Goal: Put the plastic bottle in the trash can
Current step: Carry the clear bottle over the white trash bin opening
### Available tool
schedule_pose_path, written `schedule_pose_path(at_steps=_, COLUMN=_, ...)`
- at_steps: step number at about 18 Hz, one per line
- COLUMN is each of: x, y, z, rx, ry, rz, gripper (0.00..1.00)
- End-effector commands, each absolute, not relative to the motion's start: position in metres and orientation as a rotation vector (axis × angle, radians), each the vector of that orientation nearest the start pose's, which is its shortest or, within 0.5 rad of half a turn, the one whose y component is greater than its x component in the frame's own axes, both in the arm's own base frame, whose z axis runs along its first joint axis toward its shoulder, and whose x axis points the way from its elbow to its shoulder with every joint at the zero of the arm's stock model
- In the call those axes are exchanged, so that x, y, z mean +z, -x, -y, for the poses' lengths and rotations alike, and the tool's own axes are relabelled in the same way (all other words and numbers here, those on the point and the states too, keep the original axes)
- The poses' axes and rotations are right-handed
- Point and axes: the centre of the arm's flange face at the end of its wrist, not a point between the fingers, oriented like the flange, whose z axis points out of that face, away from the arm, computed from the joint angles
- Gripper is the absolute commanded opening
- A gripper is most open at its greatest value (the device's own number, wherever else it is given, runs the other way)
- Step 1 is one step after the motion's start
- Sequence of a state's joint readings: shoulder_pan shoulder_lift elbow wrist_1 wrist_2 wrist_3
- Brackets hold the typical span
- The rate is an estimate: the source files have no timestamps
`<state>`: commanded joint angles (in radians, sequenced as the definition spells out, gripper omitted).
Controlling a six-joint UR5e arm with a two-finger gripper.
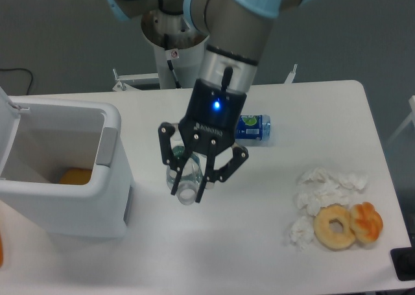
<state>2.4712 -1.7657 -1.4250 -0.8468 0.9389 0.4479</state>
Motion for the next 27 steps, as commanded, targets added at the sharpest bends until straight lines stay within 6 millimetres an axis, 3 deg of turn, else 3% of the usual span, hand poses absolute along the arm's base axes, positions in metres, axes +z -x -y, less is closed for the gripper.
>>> schedule_pose_path(at_steps=5, x=0.606, y=0.327, z=-0.507, rx=-0.106, ry=2.146, rz=0.177, gripper=0.31)
schedule_pose_path(at_steps=10, x=0.637, y=0.292, z=-0.499, rx=-0.072, ry=2.095, rz=0.105, gripper=0.31)
schedule_pose_path(at_steps=15, x=0.635, y=0.262, z=-0.501, rx=-0.101, ry=2.102, rz=0.07, gripper=0.31)
schedule_pose_path(at_steps=18, x=0.625, y=0.234, z=-0.515, rx=-0.151, ry=2.117, rz=0.021, gripper=0.31)
schedule_pose_path(at_steps=27, x=0.607, y=0.209, z=-0.541, rx=-0.212, ry=2.141, rz=-0.038, gripper=0.31)
